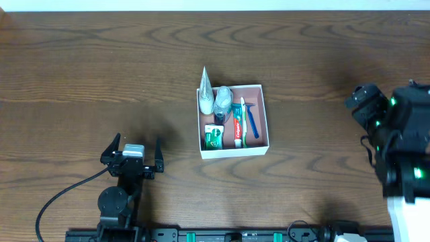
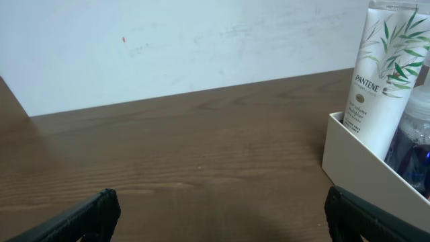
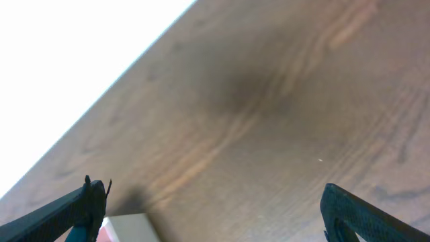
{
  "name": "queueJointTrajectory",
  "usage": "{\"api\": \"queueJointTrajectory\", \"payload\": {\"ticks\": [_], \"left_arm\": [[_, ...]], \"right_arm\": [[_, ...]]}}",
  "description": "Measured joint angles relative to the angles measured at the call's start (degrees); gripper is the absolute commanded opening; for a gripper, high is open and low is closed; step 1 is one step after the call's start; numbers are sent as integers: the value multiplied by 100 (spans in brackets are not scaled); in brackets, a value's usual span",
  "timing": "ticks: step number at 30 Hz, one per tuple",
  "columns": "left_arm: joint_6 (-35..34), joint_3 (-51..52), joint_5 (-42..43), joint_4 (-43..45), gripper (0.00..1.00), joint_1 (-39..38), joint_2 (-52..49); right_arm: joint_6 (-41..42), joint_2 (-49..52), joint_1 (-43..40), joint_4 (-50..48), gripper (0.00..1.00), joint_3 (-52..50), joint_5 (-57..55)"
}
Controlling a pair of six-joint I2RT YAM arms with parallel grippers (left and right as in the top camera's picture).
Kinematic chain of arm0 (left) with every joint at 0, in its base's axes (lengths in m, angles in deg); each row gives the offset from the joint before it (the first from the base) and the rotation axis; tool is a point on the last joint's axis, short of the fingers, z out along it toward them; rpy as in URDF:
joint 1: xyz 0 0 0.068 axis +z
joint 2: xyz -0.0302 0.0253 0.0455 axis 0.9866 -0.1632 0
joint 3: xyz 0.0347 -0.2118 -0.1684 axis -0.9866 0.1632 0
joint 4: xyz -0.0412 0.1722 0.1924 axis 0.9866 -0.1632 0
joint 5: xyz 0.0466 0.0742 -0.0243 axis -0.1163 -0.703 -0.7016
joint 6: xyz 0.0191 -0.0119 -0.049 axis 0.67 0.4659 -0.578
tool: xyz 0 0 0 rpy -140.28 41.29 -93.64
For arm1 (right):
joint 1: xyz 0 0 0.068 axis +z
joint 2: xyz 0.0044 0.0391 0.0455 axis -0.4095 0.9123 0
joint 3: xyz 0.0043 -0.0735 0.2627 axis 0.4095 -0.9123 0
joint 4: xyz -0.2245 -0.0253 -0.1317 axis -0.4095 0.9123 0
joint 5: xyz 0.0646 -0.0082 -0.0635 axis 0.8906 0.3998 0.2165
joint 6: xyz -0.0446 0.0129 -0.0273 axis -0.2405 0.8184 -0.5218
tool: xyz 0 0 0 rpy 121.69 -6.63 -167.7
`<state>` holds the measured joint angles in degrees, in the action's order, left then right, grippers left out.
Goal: Pack container
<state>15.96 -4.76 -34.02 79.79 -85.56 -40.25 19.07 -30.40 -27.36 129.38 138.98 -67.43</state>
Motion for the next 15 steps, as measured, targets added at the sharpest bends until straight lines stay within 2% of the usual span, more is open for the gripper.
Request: {"api": "queueJointTrajectory", "payload": {"ticks": [11, 15], "left_arm": [[2, -4, 0, -9, 98, 0, 0], [13, -7, 0, -11, 98, 0, 0]], "right_arm": [[2, -1650, 649, 74, 99, -20, -251], [-37, -2177, 664, -560, 99, -496, -514]]}}
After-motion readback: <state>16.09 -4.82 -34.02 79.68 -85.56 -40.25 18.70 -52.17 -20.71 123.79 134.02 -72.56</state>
